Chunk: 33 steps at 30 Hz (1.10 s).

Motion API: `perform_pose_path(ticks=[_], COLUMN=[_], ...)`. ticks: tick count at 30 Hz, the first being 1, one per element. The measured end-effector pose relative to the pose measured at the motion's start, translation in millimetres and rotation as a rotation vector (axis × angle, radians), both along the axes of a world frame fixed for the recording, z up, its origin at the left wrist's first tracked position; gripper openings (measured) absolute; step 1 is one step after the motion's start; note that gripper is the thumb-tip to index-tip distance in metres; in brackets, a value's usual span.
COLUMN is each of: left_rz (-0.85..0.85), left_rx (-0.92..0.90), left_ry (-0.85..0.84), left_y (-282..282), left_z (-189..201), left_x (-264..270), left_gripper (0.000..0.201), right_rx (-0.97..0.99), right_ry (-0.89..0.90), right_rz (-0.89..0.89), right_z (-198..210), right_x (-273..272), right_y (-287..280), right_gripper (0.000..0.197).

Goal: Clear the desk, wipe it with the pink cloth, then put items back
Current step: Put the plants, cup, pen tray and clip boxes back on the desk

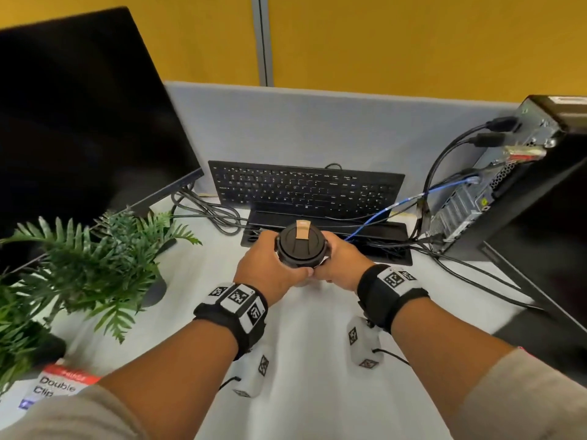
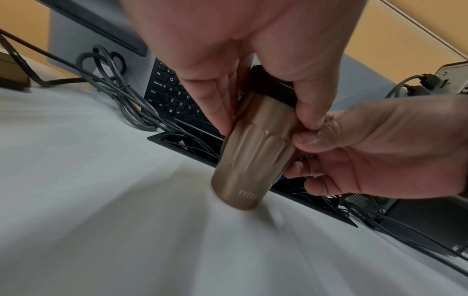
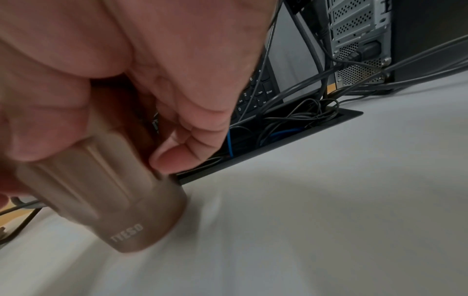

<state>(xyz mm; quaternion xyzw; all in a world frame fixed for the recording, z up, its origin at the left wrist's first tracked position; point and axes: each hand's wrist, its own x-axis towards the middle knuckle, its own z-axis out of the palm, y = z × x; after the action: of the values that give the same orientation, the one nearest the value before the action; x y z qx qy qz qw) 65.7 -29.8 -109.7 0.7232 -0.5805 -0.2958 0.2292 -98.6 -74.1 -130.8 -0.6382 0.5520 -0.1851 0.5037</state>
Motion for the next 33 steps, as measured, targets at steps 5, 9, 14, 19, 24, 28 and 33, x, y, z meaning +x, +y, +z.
perform_pose_path(ticks=[5, 9, 14, 19, 24, 28, 33], left_rz=[-0.01, -0.013, 0.02, -0.009, -0.068, -0.032, 0.185], left_rx=[-0.001, 0.009, -0.005, -0.037, -0.195, -0.22, -0.068], left_ry=[0.013, 0.077, 0.047, 0.004, -0.094, -0.133, -0.127], left_y=[-5.8, -1.8, 12.3, 65.1, 146.7, 220.6, 287.0], left_z=[-0.8, 0.4, 11.1, 42.8, 82.3, 78.0, 35.7], left_x=[1.3, 2.4, 6.1, 23.7, 75.5, 144.5, 253.0], left_gripper=[0.068, 0.072, 0.074, 0.044, 0.017, 0.017, 0.014], right_rx=[0.001, 0.003, -0.005, -0.184, -0.269, -0.231, -0.122], right_ry=[0.015, 0.023, 0.171, 0.271, 0.248, 0.193, 0.142], right_rz=[-0.023, -0.033, -0.141, -0.213, 0.167, 0.464, 0.532], right_z=[-0.6, 3.6, 14.5, 45.2, 77.9, 73.9, 46.6], right_x=[0.4, 1.3, -1.6, 5.9, 83.6, 159.9, 255.1], right_y=[-1.7, 4.0, 17.9, 65.6, 138.0, 187.4, 213.6], right_gripper=[0.071, 0.076, 0.069, 0.019, 0.019, 0.02, 0.015])
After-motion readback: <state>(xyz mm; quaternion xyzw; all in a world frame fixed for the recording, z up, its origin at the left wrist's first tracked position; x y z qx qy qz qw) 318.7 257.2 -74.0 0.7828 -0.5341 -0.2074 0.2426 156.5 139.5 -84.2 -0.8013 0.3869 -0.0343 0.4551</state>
